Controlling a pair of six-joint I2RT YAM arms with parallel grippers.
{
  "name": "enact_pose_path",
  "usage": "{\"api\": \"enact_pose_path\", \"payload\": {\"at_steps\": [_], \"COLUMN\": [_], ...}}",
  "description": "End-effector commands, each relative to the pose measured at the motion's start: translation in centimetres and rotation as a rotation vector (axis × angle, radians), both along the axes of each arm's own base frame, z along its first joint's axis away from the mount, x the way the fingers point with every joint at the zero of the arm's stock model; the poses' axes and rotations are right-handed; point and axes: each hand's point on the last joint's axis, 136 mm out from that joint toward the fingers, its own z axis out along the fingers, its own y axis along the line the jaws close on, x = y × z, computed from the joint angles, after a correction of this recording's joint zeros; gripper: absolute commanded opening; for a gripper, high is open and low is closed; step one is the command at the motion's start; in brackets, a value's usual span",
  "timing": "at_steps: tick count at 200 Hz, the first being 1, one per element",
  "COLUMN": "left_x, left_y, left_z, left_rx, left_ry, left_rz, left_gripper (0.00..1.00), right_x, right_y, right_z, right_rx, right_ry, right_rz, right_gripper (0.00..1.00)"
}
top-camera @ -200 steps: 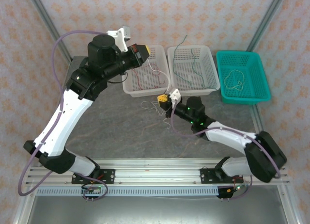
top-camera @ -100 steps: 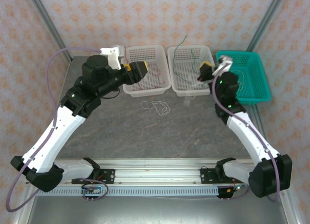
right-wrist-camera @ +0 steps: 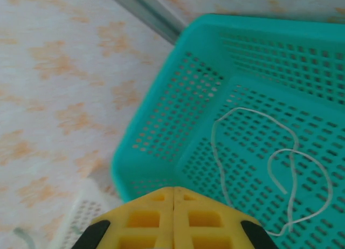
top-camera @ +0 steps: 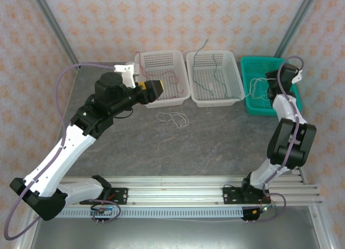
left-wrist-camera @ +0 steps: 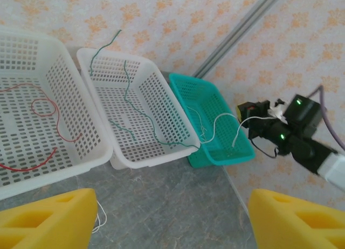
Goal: Untangle the cables
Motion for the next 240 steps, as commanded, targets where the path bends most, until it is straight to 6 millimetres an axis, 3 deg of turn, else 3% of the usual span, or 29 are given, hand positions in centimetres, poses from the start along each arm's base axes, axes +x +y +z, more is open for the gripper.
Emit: {"api": "enact_pose_path", "payload": {"at_steps": [1,31,52,75,118,151,189,240], "left_x": [-0.8,-1.0,-1.1,-1.0,-0.3,-0.2,-0.2,0.0], "left_y": [-0.4,-0.3,0.0,0.1,-0.6,-0.6,-0.5,-0.4], "left_z": [-0.8,-3.2,-3.5,-3.2,-3.2,-3.4,-3.4,-3.8], "left_rx": [0.060,0.086,0.084,0.084,0.073,0.076,0.075,0.082], "left_ry": [-0.010,0.042,0.046,0.033,0.041,0.041,0.048,0.049], "left_rz": [-0.067,-0.070,-0.057,-0.048,-0.062,-0.056,-0.050,-0.042], "left_gripper": [0.75,0.74,0.74,0.74,0.74,0.74,0.74,0.74], "right_x": [-0.4,-2.0,-3.3,-3.5,-6.4,-5.3,-4.5,-4.5], "right_y": [-1.9,-4.0,-5.3,-6.3,-8.7,-7.9,-8.3,-8.7], "right_z": [-1.1,-4.5,-5.8,-4.9,-4.1,-5.1,-2.6,-2.6], "right_rx": [-0.025,-0.051,-0.093,-0.174,-0.303,-0.376,-0.634,-0.703], "right_ry": [0.171,0.447,0.568,0.615,0.808,0.881,0.979,1.018], "right_rz": [-0.078,-0.179,-0.250,-0.248,-0.392,-0.335,-0.427,-0.446], "right_gripper": [0.00,0.00,0.00,0.00,0.00,0.07,0.09,0.08]}}
